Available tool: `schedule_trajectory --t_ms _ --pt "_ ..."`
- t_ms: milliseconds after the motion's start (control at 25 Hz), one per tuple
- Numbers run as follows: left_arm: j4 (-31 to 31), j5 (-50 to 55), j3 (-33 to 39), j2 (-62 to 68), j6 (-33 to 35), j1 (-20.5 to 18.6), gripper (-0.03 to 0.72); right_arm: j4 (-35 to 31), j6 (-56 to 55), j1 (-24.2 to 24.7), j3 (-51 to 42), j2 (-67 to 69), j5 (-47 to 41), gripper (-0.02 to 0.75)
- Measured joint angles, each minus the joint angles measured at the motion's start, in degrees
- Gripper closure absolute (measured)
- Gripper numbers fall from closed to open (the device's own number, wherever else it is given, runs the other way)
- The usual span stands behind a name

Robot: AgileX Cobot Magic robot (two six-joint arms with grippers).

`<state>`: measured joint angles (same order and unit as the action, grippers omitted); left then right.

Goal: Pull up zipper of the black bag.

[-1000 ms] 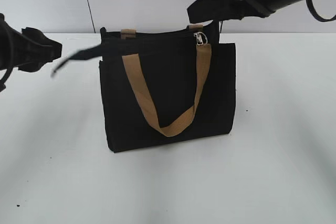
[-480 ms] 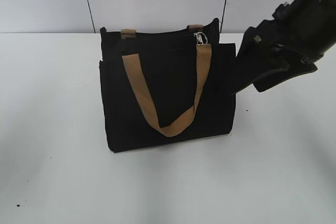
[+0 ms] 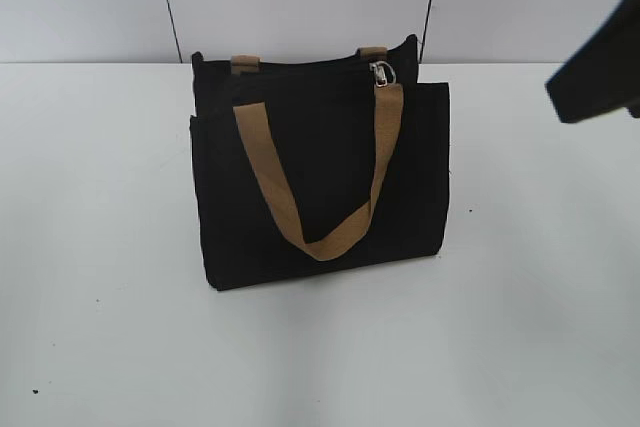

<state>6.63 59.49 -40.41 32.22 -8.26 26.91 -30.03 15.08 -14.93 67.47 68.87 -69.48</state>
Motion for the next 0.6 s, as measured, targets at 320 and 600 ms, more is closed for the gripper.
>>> schedule_trajectory --t_ms 320,600 --pt "-0.48 7.95 0.0 -10.3 0.25 0.0 0.29 7.73 -4.89 0.0 -12.98 -19.81 -0.12 0.146" --pt "-1.36 10.12 0.51 -15.32 1.03 0.0 0.291 16.19 -9.42 0.0 -24.48 -41.54 -0.24 0.146"
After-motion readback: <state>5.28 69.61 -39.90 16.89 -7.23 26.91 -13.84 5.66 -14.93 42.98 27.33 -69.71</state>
